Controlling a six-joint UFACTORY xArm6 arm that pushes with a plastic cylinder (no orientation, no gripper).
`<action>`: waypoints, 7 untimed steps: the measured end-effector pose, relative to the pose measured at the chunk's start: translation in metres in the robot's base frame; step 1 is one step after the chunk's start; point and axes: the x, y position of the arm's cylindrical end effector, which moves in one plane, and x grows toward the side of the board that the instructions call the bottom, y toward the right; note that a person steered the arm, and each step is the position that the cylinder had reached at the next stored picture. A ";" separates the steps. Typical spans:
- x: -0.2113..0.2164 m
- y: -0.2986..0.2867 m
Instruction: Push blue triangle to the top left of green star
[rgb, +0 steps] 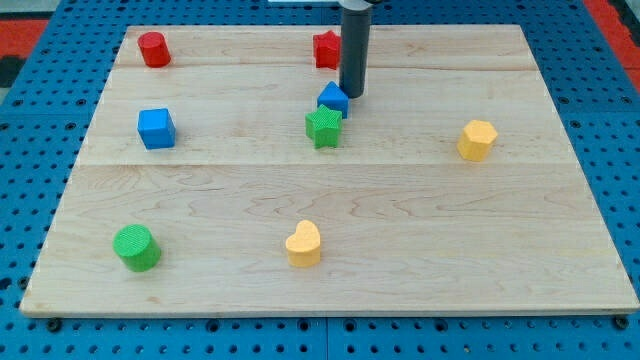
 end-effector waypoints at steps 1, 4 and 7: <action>0.037 -0.023; 0.022 -0.285; 0.086 -0.160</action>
